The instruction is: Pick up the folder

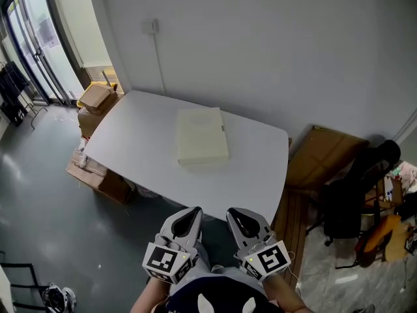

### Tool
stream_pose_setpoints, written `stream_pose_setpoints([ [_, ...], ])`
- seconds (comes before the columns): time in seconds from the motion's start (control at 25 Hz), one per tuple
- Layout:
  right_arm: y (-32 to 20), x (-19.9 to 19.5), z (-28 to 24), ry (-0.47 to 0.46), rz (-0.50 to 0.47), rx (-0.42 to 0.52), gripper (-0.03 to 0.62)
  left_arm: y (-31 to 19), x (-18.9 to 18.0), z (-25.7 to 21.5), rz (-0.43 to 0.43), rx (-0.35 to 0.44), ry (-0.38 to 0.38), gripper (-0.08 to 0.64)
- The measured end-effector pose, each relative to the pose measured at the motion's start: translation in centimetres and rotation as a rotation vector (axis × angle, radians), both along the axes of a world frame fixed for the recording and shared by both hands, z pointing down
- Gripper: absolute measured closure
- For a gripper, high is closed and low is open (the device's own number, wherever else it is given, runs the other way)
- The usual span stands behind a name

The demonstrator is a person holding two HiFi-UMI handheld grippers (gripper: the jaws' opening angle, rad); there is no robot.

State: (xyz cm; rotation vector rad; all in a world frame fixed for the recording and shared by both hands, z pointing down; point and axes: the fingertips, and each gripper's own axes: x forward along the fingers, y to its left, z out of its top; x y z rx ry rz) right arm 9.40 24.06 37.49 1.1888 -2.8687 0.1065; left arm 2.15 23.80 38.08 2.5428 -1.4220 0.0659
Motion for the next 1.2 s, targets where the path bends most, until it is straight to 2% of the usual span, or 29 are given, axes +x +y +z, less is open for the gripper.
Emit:
stream_pose_setpoints([
  [0.2,-3.3,-1.1,0.1,0.012,0.007,0.0,0.58,-3.6,-1.3,0.3,0.014,0.019,0.01,0.555],
  [0.6,-7.8,-3.3,-0.3,0.024,0.016,-0.005,0.58,-8.3,-3.0,0.4,0.036,0.002,0.016,0.555],
  [1.2,-11.8,-6.1,1.2,0.04,0.035,-0.061,0.58,-12.5,-5.9,2.1,0.04,-0.053,0.041,0.555],
])
